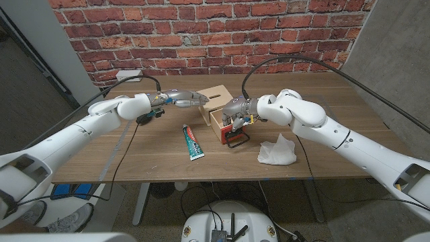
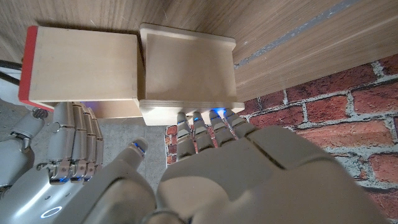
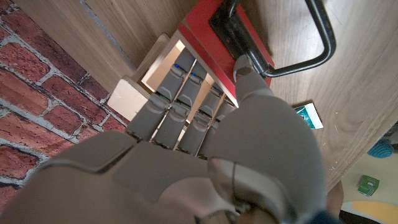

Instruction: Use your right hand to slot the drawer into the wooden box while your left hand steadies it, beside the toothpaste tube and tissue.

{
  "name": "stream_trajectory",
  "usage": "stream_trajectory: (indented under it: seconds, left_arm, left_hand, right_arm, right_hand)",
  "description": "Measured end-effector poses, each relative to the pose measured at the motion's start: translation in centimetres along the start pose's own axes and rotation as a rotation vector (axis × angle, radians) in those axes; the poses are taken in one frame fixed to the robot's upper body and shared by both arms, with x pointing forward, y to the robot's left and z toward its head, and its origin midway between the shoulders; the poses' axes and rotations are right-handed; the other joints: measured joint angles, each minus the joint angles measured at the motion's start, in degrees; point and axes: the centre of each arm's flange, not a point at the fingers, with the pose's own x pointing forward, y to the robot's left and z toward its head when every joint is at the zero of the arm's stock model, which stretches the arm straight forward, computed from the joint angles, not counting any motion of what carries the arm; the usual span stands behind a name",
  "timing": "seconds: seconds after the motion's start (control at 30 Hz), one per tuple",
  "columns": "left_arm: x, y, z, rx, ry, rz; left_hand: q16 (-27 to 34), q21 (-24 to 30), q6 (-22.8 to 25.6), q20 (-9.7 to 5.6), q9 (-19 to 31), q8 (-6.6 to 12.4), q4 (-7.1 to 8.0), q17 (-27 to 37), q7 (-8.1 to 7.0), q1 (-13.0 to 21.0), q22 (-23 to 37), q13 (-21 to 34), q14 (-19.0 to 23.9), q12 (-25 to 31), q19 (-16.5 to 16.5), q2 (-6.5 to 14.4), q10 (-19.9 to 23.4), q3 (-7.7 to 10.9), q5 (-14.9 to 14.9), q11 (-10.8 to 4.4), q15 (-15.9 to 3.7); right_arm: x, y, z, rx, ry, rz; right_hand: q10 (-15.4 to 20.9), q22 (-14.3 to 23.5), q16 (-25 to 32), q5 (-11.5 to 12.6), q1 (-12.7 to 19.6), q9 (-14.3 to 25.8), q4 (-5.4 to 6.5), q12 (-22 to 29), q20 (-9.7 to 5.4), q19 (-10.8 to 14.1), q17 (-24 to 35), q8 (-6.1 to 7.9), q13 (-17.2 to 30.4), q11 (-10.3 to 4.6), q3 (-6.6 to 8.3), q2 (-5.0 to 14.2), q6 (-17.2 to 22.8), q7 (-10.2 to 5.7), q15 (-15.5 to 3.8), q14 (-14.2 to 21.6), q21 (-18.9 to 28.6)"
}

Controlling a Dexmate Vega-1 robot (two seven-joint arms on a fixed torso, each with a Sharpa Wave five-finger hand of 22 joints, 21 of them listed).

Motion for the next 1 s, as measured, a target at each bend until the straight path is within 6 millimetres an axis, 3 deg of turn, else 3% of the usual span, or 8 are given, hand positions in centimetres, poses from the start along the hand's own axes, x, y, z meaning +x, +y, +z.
stream_trajectory:
  seconds: [1.0]
  left_arm:
    - [0.31,-0.21,-0.17,-0.009,0.004,-0.003]
  left_hand:
    - [-0.05,0.00,-0.02,-0.32,-0.03,-0.01,-0.78,-0.28,-0.01,0.45,0.00,-0.01,0.30,0.00,0.31,0.16,0.25,0.80,0.00,0.26,0.32]
  right_arm:
    - [0.28,-0.72,-0.32,-0.012,0.054,-0.005]
  right_hand:
    - [0.03,0.00,-0.04,-0.38,-1.37,0.14,0.00,0.01,0.00,0.00,0.19,-0.48,0.13,-0.02,0.00,-0.01,0.93,-0.10,-0.14,0.11,0.00]
